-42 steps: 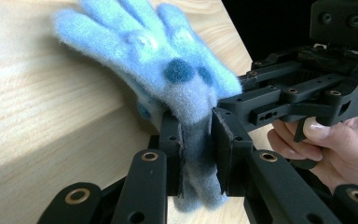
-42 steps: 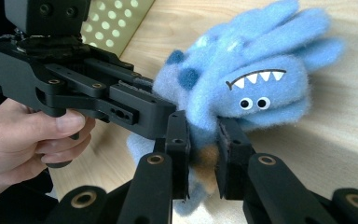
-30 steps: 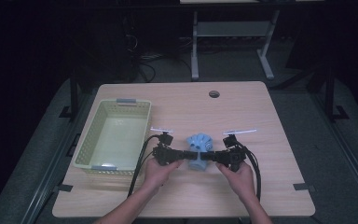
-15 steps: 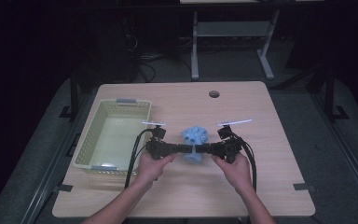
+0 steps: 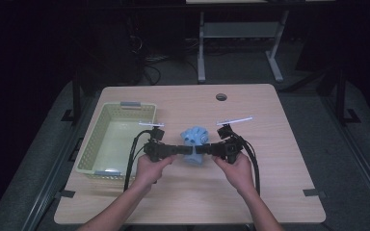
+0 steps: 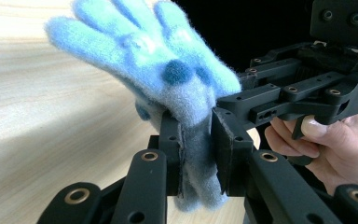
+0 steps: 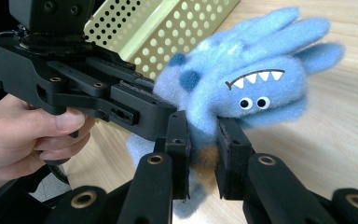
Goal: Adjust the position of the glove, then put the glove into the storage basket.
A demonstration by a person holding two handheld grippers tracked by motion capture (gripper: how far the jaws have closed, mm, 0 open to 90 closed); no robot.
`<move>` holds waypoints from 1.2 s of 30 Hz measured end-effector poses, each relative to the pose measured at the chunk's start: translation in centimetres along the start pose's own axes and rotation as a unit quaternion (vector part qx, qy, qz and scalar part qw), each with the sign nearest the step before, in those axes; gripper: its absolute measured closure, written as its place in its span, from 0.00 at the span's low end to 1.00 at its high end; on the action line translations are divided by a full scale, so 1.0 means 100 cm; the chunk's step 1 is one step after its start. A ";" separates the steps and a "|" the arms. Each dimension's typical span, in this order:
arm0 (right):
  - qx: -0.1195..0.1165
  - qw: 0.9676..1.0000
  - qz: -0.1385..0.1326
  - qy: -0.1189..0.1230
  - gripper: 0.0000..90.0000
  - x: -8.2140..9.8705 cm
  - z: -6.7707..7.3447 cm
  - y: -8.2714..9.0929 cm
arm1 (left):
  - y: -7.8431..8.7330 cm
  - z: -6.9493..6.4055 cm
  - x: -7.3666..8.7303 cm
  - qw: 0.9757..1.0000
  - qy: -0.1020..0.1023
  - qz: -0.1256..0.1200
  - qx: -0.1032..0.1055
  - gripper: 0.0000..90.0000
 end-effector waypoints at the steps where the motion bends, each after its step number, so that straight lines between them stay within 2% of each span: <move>1: 0.000 1.000 0.001 0.003 0.86 -0.002 0.000 -0.001 | 0.001 0.000 0.000 1.000 0.000 -0.001 0.000 0.83; 13: -0.008 1.000 0.007 0.001 0.86 -0.011 0.003 -0.009 | 0.013 0.006 0.000 1.000 0.004 -0.007 -0.004 0.83; 18: -0.008 1.000 0.006 0.009 0.86 -0.021 0.011 -0.011 | 0.025 0.007 0.000 1.000 0.003 -0.019 -0.006 0.83; 25: -0.021 0.999 0.004 0.025 0.86 -0.039 0.022 -0.019 | 0.045 0.008 0.000 0.999 -0.003 -0.030 -0.024 0.83; 36: -0.029 0.999 0.003 0.033 0.87 -0.049 0.035 -0.024 | 0.066 0.007 0.002 0.999 -0.006 -0.043 -0.031 0.83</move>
Point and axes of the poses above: each handheld gripper's, and its own axes: y roughly backward along the jaws, x roughly out of its underside, z roughly to its left, the point moved 4 cm from there along -y, roughly forward along the jaws, and after that the axes turned 15 degrees about z, right-handed, at the moved point
